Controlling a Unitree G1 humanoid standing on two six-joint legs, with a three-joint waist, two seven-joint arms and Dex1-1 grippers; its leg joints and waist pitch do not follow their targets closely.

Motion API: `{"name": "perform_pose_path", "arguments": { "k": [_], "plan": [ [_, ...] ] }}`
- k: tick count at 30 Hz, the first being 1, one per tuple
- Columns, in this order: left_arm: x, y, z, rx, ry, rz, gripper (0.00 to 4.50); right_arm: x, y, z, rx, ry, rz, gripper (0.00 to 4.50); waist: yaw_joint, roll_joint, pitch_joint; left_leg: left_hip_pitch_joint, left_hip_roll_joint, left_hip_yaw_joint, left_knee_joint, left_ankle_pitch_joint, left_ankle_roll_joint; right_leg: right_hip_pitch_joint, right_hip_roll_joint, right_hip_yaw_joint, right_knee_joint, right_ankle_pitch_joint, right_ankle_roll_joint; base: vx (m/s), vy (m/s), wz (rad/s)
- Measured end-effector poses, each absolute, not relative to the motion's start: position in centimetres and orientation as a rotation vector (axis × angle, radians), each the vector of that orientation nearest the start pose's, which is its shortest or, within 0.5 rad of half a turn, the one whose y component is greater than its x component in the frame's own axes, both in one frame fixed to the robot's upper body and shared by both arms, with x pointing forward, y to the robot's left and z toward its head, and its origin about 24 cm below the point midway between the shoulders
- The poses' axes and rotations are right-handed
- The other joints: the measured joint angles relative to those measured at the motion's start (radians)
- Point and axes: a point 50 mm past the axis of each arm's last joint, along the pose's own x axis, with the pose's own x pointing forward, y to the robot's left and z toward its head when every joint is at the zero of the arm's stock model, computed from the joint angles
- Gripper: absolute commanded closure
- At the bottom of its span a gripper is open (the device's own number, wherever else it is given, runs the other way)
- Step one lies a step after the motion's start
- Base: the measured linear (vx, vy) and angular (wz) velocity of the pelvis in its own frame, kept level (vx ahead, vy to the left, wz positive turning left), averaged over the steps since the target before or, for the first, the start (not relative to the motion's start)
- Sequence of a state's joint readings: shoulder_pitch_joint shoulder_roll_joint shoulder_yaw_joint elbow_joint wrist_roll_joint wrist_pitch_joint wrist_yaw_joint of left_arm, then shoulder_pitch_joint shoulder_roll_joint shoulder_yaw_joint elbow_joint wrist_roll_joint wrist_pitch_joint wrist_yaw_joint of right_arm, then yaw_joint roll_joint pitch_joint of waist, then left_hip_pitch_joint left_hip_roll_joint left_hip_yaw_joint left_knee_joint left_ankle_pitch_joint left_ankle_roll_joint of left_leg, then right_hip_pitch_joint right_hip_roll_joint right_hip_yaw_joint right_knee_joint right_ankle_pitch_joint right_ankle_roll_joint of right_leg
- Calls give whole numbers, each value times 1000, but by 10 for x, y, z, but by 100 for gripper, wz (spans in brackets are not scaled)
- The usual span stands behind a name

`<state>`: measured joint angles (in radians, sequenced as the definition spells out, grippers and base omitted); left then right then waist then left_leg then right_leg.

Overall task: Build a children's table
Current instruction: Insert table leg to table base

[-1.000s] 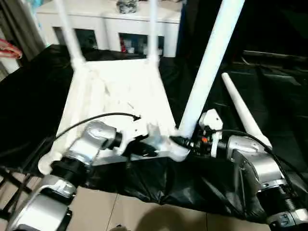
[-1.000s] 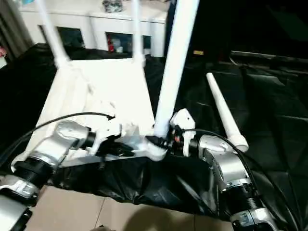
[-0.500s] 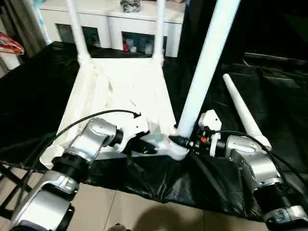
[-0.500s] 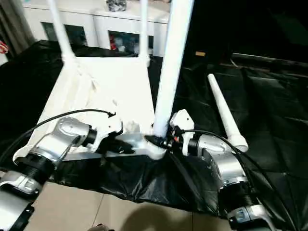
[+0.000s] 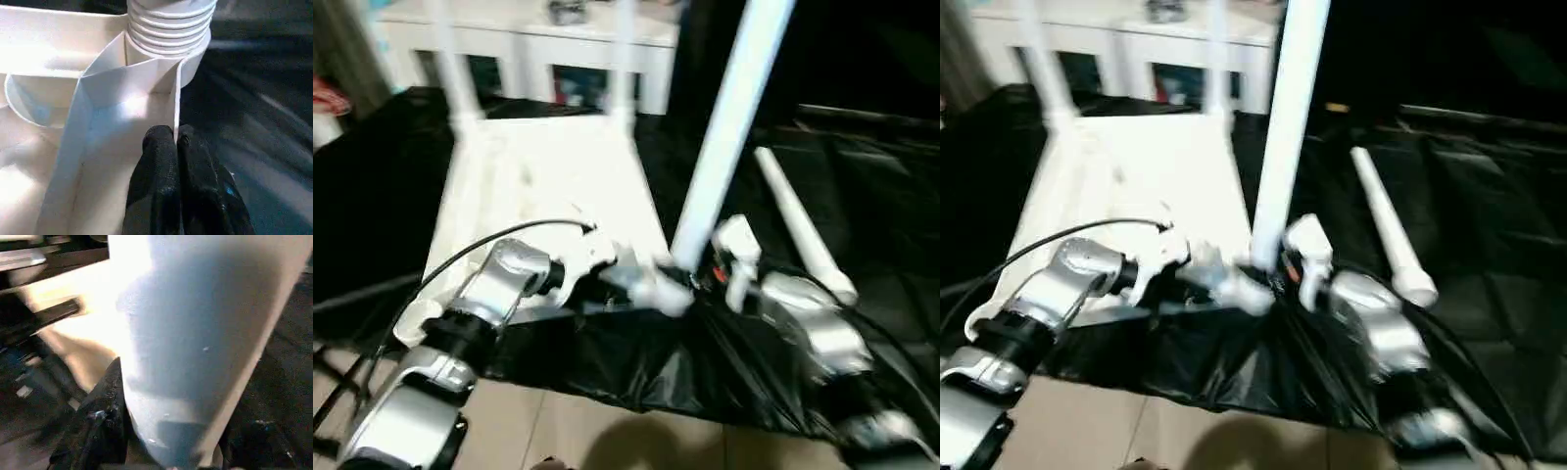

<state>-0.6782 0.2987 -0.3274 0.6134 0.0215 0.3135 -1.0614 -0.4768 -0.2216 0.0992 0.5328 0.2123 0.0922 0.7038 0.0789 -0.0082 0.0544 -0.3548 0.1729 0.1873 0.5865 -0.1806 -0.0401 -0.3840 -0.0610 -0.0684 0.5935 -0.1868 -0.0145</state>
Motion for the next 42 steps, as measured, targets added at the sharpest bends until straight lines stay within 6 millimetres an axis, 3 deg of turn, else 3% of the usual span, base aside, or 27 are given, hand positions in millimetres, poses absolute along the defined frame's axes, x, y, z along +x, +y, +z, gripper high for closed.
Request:
{"name": "perform_pose_path", "arguments": {
  "k": [4, 10, 23, 24, 26, 33, 42],
  "plan": [
    [337, 86, 53, 312, 514, -1036, 450, 346, -125, 50, 30, 205, 581, 259, -18, -1, 0, 1, 0, 0, -1, -1, -1, -1, 0, 0, 0, 2, -3, 0, 0, 0],
    [340, 55, 54, 310, 477, -900, 450, 361, -120, 54, 30, 207, 415, 259, -17, -1, 0, 0, 0, 0, -8, -2, -4, -3, 1, -1, 0, 5, -8, 0, 0, 0],
    [342, 54, 54, 332, 479, -873, 450, 367, -113, 54, 33, 210, 385, 259, -23, -1, 0, 2, 0, 1, -10, -2, -4, -3, 1, -1, 0, 3, -7, 0, 0, 0],
    [342, 54, 54, 332, 479, -873, 450, 367, -113, 54, 35, 210, 385, 203, -24, -1, 0, 3, 0, 1, -10, -2, -4, -3, 1, -1, 0, 3, -7, 0, 0, 0],
    [342, 54, 54, 332, 479, -875, 450, 367, -113, 53, 47, 214, 385, 203, -24, -1, 0, 3, 0, 1, -10, -2, -4, -3, 1, -1, 0, 3, -7, 0, 0, 0],
    [342, 56, 56, 332, 474, -890, 450, 366, -112, 50, 78, 209, 396, 131, -23, 0, 0, 1, 0, 1, -11, -2, -4, -5, 1, -1, -1, 4, -10, 0, 0, 0],
    [342, 62, 60, 341, 448, -958, 450, 362, -115, 55, 113, 154, 502, 48, -19, 0, 1, -14, 0, 2, -11, -2, -4, -19, 1, -1, 1, 6, -13, 0, 0, 0]
  ]
}}
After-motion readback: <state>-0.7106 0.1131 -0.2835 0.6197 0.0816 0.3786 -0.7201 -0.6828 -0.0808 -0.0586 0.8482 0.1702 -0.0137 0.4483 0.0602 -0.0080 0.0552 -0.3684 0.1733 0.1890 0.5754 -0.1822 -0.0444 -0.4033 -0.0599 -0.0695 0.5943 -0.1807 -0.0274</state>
